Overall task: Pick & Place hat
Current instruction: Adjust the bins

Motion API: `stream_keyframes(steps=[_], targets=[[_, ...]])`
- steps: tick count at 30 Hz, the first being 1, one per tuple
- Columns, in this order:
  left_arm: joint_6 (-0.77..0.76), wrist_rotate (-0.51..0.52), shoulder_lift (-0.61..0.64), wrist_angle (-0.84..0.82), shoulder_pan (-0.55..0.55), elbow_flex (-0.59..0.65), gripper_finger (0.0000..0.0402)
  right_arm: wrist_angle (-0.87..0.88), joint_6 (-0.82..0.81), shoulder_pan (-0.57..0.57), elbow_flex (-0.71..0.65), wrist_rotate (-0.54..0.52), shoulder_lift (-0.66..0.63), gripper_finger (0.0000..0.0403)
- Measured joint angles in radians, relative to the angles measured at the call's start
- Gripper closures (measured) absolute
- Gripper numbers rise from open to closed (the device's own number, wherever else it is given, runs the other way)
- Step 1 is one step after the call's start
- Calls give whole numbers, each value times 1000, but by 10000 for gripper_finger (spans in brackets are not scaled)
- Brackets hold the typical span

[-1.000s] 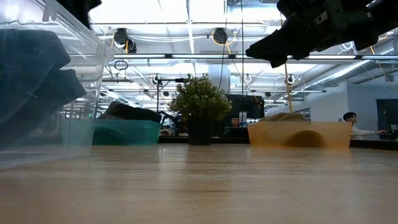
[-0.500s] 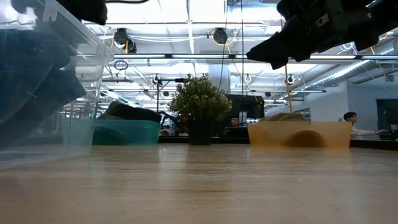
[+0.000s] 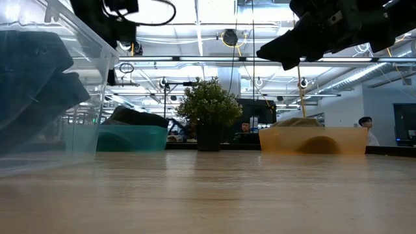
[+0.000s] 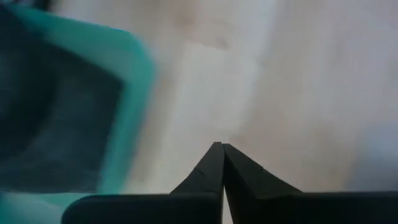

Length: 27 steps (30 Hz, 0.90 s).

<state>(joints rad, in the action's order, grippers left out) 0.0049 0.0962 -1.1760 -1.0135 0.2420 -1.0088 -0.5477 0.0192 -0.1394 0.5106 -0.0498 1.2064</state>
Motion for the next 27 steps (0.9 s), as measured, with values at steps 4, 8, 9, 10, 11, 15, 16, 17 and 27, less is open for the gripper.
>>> stream_keyframes(steps=[4,8,9,10,11,15,16,17,27], targets=[[97,73,-22,77,148,1,392,21,0,0,0,1,0,328],[176,187,-38,166,241,20,397,45,0,0,0,0,0,328],[204,95,-53,157,276,24,397,48,0,0,0,0,0,328],[218,-34,-72,140,309,26,396,50,0,0,0,0,0,328],[230,-156,-94,117,337,26,394,51,0,0,0,0,0,328],[327,-328,-175,106,418,25,397,54,2,0,0,0,0,328],[339,-282,-192,110,424,22,398,55,2,0,0,0,0,328],[344,-210,-204,126,428,22,397,59,3,0,0,0,0,328],[478,-298,-318,164,505,22,396,71,1,0,0,1,0,328]])
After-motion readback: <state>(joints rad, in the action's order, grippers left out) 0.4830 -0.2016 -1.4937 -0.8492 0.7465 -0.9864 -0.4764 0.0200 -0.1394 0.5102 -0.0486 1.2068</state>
